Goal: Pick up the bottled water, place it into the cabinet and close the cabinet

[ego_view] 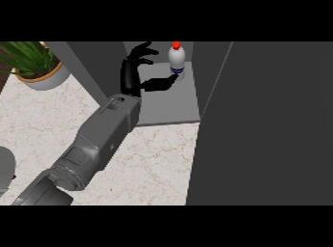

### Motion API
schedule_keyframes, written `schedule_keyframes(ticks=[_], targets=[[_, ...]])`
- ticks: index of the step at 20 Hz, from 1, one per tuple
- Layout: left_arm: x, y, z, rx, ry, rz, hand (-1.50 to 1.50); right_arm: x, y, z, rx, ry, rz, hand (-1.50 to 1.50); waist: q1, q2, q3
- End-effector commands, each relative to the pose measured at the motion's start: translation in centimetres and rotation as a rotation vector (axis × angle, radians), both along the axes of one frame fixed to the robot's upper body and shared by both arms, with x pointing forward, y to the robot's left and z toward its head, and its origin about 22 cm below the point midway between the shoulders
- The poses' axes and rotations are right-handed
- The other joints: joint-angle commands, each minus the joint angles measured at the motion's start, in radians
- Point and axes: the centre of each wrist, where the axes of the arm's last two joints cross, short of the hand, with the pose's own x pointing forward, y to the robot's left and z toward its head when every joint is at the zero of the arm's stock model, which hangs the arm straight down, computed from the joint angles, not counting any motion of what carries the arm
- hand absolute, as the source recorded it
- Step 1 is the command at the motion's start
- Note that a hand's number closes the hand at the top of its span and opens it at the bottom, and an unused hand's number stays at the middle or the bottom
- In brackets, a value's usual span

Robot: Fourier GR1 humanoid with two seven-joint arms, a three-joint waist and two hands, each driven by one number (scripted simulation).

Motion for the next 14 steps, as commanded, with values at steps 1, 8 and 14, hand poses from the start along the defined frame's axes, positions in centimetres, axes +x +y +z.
schedule_keyframes(ticks=[1,8,14], targets=[[-0.4,0.2,-1.0,-0.019,0.002,-0.018,-1.5,-0.9,-0.2,1.2,0.058,-0.03,0.019,-1.5,-0.003,0.004,0.0],[0.2,-0.1,0.0,-0.065,0.003,-0.024,-1.5,-0.7,-0.3,1.1,0.032,-0.018,0.046,-1.5,-0.009,0.005,0.0],[0.9,-0.4,1.4,-0.012,-0.03,-0.073,-1.5,-0.8,0.1,0.6,0.042,-0.01,0.011,-1.5,0.002,0.0,0.0]])
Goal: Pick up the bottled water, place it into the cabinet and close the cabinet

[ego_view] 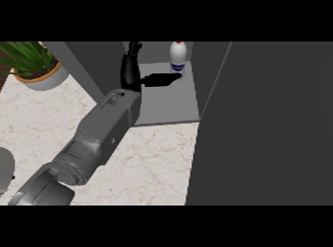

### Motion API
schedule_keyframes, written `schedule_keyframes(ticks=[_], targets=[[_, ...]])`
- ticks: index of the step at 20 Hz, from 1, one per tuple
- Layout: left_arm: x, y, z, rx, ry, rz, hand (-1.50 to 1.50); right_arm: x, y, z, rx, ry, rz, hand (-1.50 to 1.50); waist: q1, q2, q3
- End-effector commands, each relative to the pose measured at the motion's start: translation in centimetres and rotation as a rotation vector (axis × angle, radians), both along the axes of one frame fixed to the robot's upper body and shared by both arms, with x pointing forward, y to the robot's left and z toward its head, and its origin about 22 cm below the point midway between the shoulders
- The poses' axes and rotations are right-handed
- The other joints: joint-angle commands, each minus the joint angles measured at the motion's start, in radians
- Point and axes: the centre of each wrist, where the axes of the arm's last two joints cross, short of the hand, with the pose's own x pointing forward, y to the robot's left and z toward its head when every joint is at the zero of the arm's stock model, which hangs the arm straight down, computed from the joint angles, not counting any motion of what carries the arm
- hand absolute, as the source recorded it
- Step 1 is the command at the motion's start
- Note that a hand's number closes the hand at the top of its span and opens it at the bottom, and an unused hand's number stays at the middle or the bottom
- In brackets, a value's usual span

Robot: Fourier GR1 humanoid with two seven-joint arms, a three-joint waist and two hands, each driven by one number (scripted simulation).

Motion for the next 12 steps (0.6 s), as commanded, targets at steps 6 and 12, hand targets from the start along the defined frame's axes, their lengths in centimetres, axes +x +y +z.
schedule_keyframes(ticks=[6,12], targets=[[0.0,-0.9,0.7,-0.116,-0.095,-0.17,-1.5,-0.9,-0.4,1.0,0.028,-0.004,0.017,-1.5,-0.007,-0.001,0.0],[0.4,-2.2,2.8,-0.243,-0.093,-0.35,-1.5,-1.1,-0.5,1.3,0.013,0.01,-0.001,-1.5,0.009,-0.013,0.0]])
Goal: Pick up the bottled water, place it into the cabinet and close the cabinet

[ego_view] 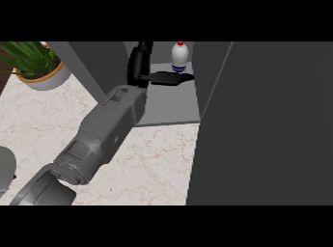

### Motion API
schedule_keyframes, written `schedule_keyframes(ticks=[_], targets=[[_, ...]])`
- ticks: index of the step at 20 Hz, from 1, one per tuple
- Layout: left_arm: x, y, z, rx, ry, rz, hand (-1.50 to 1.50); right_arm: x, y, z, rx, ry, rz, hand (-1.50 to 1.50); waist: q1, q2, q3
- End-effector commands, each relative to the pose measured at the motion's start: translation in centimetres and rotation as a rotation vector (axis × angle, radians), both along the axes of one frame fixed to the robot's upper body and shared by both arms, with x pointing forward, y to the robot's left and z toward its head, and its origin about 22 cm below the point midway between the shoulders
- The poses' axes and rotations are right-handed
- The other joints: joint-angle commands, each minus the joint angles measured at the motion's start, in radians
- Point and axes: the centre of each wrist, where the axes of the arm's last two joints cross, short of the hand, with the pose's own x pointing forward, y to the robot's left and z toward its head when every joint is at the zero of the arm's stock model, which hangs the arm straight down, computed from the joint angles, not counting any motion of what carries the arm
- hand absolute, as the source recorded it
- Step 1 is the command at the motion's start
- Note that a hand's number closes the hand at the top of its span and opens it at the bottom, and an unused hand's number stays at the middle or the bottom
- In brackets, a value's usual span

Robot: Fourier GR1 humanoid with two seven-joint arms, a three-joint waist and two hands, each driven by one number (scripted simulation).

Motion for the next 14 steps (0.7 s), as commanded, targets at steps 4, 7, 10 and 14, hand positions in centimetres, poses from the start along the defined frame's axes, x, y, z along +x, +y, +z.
schedule_keyframes(ticks=[4,7,10,14], targets=[[-0.7,-1.1,0.8,-0.126,0.001,-0.136,-1.5,-0.8,-0.8,1.7,-0.009,-0.011,-0.002,-1.5,0.025,-0.017,0.001],[-1.4,-0.4,-0.5,-0.17,0.007,-0.162,-1.5,-2.6,-0.8,2.5,0.019,-0.007,-0.036,-1.5,0.06,-0.025,0.0],[-2.8,-0.3,-1.7,-0.195,0.03,-0.193,-1.5,-2.2,0.2,1.6,-0.006,-0.008,-0.042,-1.5,0.071,-0.027,0.0],[-5.1,0.2,-1.8,-0.199,0.046,-0.212,1.5,-1.5,-0.1,1.0,-0.005,0.011,-0.028,-1.5,0.085,-0.03,0.001]])
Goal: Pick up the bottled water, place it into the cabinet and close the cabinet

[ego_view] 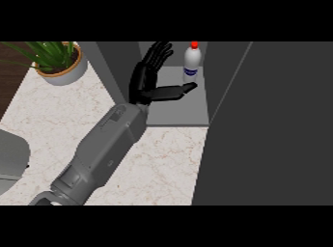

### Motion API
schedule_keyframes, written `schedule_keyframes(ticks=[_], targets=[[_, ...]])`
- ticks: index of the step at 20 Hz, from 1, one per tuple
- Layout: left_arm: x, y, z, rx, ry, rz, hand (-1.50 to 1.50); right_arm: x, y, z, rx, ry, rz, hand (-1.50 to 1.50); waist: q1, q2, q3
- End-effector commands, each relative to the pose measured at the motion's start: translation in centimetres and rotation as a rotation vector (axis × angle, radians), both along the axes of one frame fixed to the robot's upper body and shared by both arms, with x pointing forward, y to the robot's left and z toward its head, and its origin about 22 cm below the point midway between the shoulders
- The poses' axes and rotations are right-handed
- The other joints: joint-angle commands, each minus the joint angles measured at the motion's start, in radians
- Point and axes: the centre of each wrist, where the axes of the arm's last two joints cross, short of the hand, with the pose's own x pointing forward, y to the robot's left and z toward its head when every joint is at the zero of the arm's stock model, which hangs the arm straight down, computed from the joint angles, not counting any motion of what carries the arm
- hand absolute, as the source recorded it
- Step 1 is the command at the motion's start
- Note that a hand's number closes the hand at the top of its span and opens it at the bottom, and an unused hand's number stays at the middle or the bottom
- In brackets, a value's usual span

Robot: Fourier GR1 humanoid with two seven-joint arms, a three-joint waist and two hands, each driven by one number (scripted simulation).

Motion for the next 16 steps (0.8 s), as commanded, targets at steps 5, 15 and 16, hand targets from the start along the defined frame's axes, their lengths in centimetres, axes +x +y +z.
schedule_keyframes(ticks=[5,15,16], targets=[[-5.9,1.3,-3.5,-0.039,0.051,-0.032,1.5,-1.1,-0.6,3.0,-0.126,-0.089,0.025,-1.5,0.029,-0.003,-0.001],[-14.0,7.5,-2.9,-0.012,0.032,0.001,1.5,-1.4,1.3,2.2,-0.228,0.084,0.255,1.5,0.028,0.0,-0.001],[-14.0,7.9,-1.1,-0.011,0.008,0.024,1.5,-1.2,1.9,1.7,-0.206,0.089,0.281,1.5,0.025,0.001,0.0]])
